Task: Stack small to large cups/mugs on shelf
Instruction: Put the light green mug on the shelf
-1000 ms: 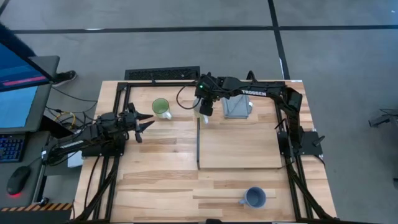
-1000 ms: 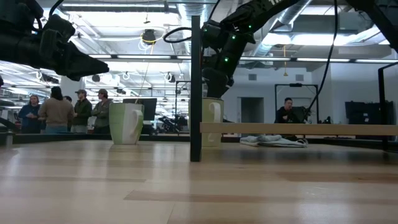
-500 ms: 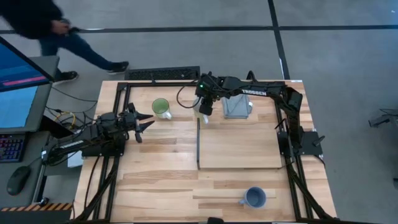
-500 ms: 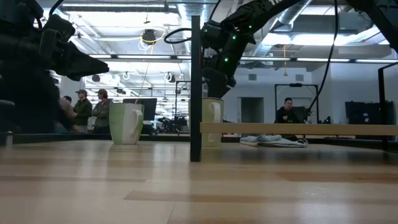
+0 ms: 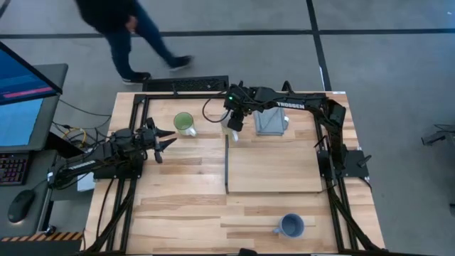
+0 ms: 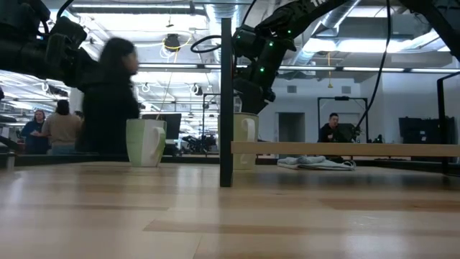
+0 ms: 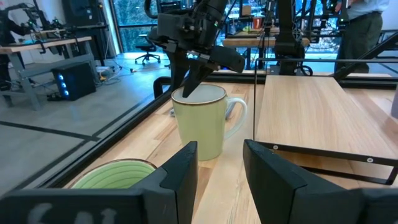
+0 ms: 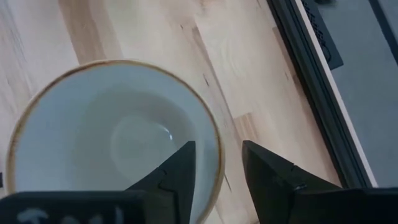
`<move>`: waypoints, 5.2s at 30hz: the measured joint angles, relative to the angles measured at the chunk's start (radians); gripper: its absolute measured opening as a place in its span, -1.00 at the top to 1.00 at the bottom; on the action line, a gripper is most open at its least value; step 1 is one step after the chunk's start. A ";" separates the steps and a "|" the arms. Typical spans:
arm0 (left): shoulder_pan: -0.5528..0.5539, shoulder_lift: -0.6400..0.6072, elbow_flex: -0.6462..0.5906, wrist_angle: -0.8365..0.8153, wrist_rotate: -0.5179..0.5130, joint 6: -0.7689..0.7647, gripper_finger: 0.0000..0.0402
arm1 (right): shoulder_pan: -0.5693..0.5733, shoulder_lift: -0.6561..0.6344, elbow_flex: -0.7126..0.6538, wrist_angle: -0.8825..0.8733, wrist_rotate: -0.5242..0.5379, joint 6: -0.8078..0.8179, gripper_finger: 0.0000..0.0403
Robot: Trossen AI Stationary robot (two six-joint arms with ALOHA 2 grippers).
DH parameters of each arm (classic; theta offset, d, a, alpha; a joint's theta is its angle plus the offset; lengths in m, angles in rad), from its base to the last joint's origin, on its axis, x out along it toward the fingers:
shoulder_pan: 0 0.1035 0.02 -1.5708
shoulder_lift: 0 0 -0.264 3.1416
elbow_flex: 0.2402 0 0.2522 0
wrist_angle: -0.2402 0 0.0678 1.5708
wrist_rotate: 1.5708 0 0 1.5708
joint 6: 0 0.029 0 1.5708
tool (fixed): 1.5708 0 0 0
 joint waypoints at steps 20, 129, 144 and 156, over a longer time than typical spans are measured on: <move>0.000 0.000 0.000 0.000 0.001 -0.006 0.39 | -0.001 0.000 -0.023 0.020 -0.006 0.038 0.32; 0.000 0.117 -0.001 0.033 0.024 -0.053 0.39 | 0.429 -0.308 -0.034 -0.385 0.124 0.773 0.88; 0.000 0.117 0.000 0.031 0.046 -0.109 0.39 | 0.571 -0.308 -0.155 -0.326 0.168 0.935 0.88; 0.000 0.117 0.000 0.031 0.047 -0.122 0.39 | 0.568 -0.308 -0.195 -0.256 0.170 0.935 0.88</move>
